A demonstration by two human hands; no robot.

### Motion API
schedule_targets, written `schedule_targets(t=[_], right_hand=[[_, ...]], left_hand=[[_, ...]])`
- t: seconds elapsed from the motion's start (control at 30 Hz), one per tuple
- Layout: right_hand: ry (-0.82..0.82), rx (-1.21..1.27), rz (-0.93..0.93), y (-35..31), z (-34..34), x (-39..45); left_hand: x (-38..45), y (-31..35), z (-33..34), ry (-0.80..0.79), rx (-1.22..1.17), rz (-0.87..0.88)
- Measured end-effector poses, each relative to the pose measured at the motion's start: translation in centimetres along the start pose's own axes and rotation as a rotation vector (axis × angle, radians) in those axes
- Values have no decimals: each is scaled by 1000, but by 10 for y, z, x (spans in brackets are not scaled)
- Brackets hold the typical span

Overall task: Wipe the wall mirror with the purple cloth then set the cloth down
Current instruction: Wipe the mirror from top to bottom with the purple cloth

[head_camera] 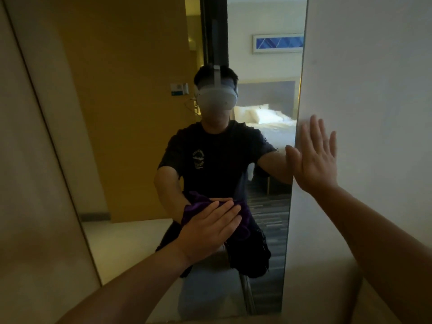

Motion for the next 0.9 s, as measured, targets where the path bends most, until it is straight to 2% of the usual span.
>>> schedule_targets(t=[0.07,0.23,0.37,0.5,0.63,0.77,0.9], right_hand=[[-8,36,-4,2,8,0],[71,153,1,9,11,2],[114,21,-91,23,16,3],[224,-79,-196,30,31,4],[347,-85,-219,33,39,4],[400,-95,-276,38,44,7],[426,-92,-270,37,43,6]], left_hand=[[14,-9,-11,43,-21,-33],[76,-50,-44,265,-79,-173],[147,-82,-70,323,-44,-191],[210,-97,-84,345,28,-221],[217,-89,-74,309,121,-222],[185,-49,-40,273,83,-119],[115,33,31,67,54,48]])
Point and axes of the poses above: each hand's wrist, its own x-axis towards the middle knuckle, its own z-axis out of the palm, y = z × x, the point moved 2 cm from there along x, towards the middle knuckle, and after that the axes turned 8 degrees about -x, right-handed, at the moved point
